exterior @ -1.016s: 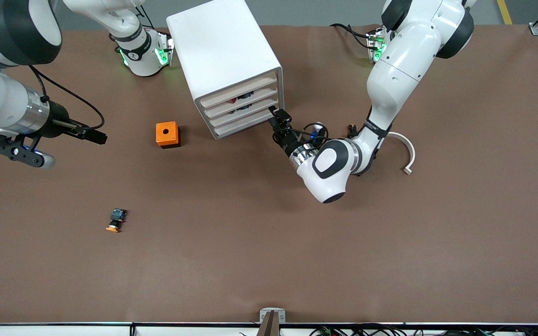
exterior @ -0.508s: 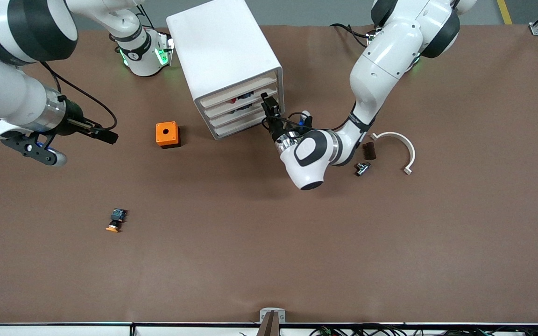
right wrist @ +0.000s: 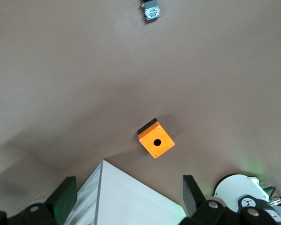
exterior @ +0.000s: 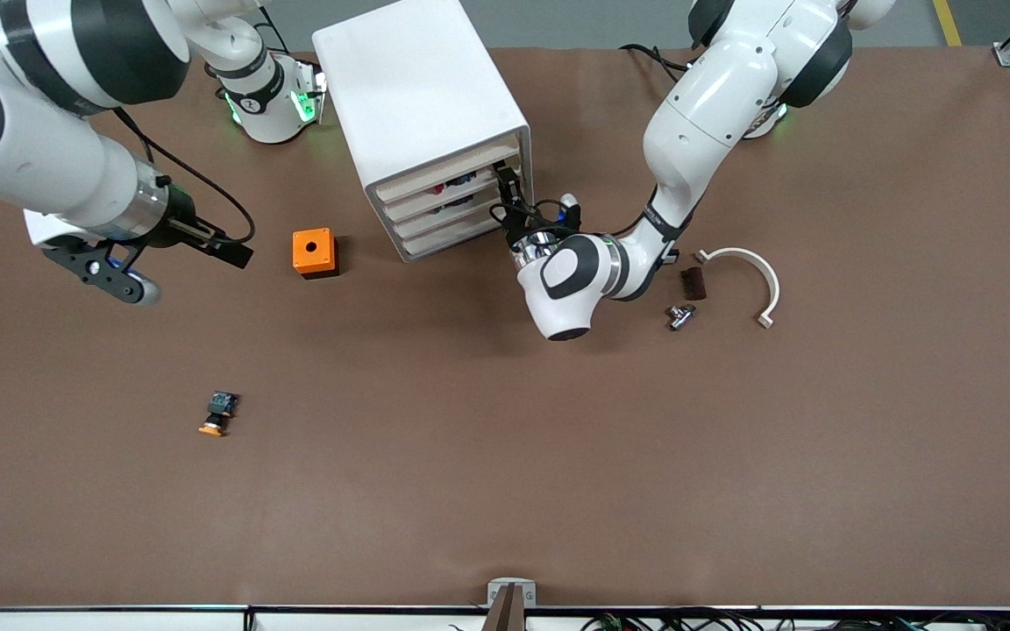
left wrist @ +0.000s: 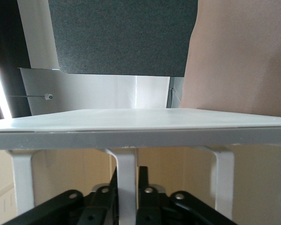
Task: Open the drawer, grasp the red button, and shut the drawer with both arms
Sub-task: 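Grip the drawer front with the left gripper and pull it open, then reach the right gripper into the open drawer toward the red button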
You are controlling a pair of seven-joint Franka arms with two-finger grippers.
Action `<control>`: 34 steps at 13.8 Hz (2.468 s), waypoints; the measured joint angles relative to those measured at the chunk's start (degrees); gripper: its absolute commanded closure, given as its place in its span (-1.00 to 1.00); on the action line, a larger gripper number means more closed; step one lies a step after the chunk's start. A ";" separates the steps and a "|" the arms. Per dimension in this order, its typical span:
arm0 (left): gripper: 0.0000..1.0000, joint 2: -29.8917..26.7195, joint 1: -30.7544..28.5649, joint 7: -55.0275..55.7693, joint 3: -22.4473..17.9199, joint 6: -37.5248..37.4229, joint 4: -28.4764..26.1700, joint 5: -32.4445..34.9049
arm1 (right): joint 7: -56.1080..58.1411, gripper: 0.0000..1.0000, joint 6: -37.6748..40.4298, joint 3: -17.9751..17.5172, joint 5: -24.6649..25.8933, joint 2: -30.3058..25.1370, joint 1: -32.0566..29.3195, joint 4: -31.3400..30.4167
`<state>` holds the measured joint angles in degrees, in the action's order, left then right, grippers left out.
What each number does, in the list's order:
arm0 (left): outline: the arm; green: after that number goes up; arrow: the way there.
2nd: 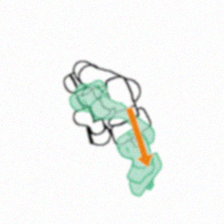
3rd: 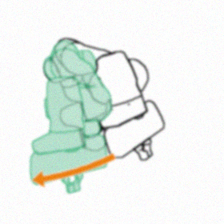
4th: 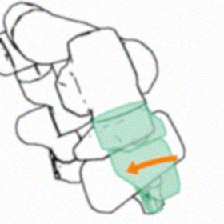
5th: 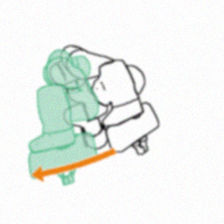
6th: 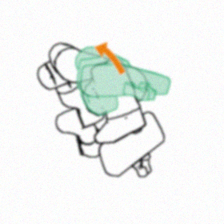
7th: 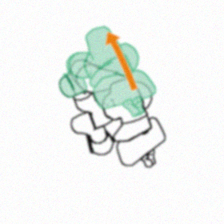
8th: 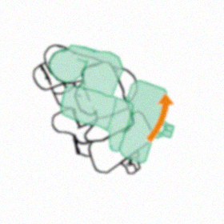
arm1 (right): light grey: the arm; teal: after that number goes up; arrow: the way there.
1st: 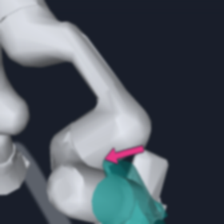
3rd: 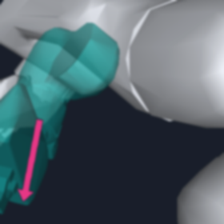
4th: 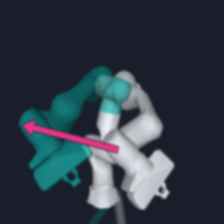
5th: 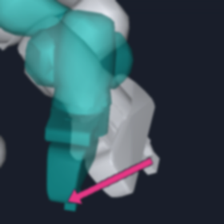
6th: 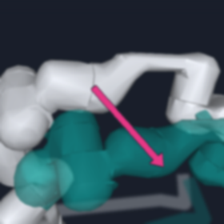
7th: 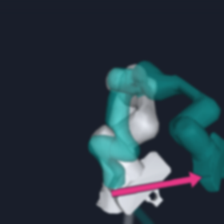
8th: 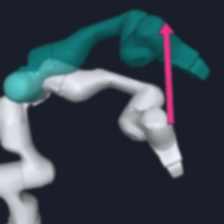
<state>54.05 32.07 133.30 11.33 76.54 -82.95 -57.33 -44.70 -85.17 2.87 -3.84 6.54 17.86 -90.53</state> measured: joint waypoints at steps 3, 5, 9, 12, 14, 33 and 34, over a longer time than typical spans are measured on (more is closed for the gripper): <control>0.81 0.00 -0.38 0.02 -0.23 0.00 0.05 -0.01 | -0.97 -1.00 -0.18 0.10 0.00 0.05 0.37 0.00; 0.81 0.00 -1.57 0.02 -0.45 0.00 0.17 -0.06 | -0.99 -1.00 -1.24 0.26 0.00 0.15 0.36 -0.05; 0.78 0.00 -5.74 0.02 -0.54 0.12 0.56 -0.18 | -1.87 -1.00 -2.14 0.50 0.00 1.38 0.35 -0.19; 0.75 0.00 -9.82 0.02 -0.67 1.77 1.24 -1.00 | -6.31 -1.00 -2.21 0.38 -0.05 1.72 0.52 -1.05; 0.75 0.01 -12.68 0.02 -0.75 2.34 1.46 -2.29 | -11.01 -1.00 -2.62 0.20 -0.39 1.72 2.27 -1.06; -1.00 -0.79 -17.30 -61.46 -7.53 7.86 11.45 3.87 | -53.05 -1.00 -28.53 -0.16 -2.46 16.37 29.47 -2.07; -1.00 -1.73 -17.30 -65.63 -7.84 9.18 11.86 6.29 | -53.40 -1.00 -28.41 -0.14 -2.46 16.88 29.91 -1.72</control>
<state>52.31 14.76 67.66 3.49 85.72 -71.08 -51.03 -98.10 -113.58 2.73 -6.31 23.43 47.77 -92.25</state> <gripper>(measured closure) 0.000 0.000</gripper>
